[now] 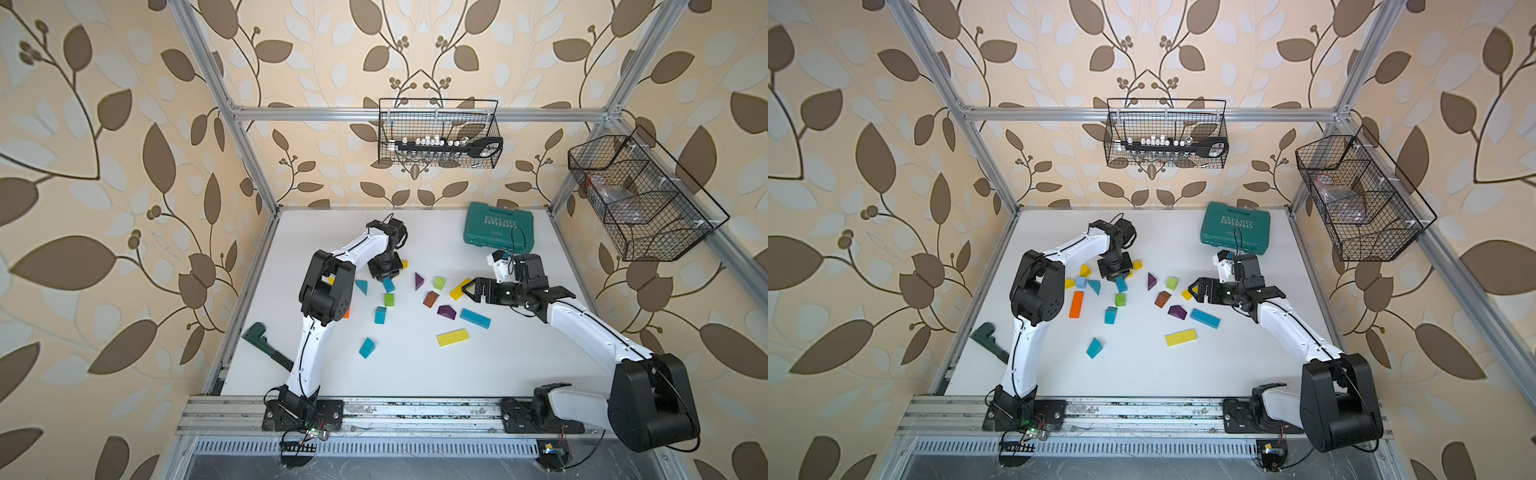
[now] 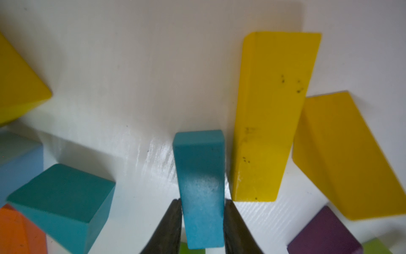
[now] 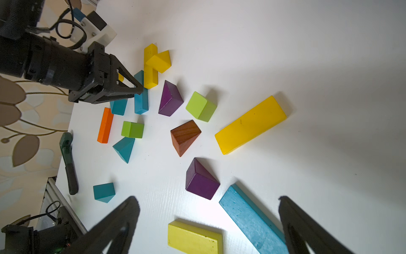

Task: Assemble a small pinwheel with building blocks
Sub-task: Pick up the building block from the center of the board.

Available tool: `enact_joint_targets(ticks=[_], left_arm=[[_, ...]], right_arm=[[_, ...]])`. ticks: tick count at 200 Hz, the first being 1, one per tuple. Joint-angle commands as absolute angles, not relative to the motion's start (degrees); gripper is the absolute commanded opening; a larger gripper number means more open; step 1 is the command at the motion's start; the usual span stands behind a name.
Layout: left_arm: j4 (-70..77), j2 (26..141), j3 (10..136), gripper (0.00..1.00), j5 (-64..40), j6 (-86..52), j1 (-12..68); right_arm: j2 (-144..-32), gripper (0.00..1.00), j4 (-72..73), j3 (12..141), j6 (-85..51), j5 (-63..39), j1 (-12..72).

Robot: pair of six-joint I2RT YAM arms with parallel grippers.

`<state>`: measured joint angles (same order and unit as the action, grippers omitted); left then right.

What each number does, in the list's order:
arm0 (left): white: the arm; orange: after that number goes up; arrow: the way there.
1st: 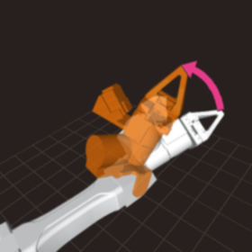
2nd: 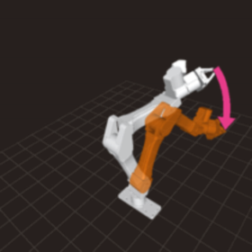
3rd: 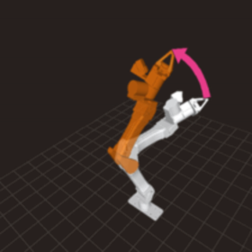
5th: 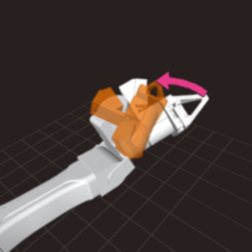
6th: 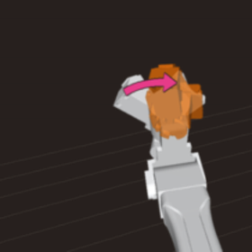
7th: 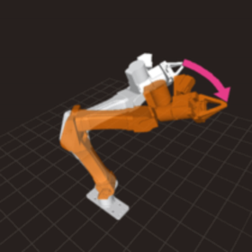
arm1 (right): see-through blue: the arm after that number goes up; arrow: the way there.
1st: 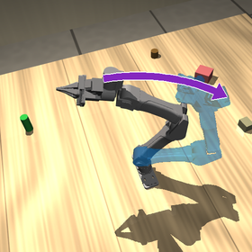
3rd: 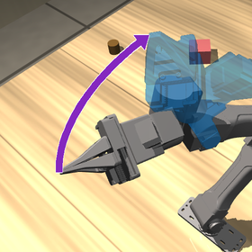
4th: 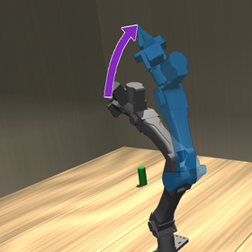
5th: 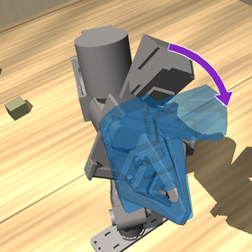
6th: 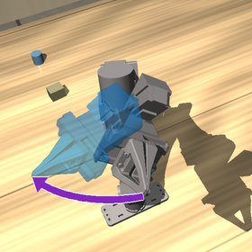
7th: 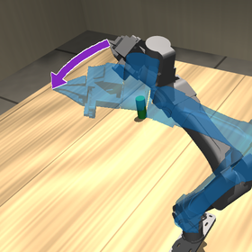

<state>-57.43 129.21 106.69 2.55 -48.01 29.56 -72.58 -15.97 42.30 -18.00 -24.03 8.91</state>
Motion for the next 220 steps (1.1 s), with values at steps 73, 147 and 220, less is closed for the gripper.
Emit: enact_joint_targets(ticks=[73, 147, 220], left_arm=[[-57.8, 129.0, 105.1, 0.37, 0.5, -47.2, 29.2], [-57.4, 121.9, 102.4, 0.08, -1.4, -34.0, 29.3], [-60.6, 87.2, 73.1, 0.08, -0.9, -26.6, 29.3]], right_arm=[[-73.5, 1.00, -15.6, 41.8, -18.4, -24.3, 8.7], [-73.8, 0.99, -15.7, 41.9, -18.5, -24.0, 8.7], [-73.4, 1.00, -15.8, 41.8, -18.7, -24.0, 8.6]])
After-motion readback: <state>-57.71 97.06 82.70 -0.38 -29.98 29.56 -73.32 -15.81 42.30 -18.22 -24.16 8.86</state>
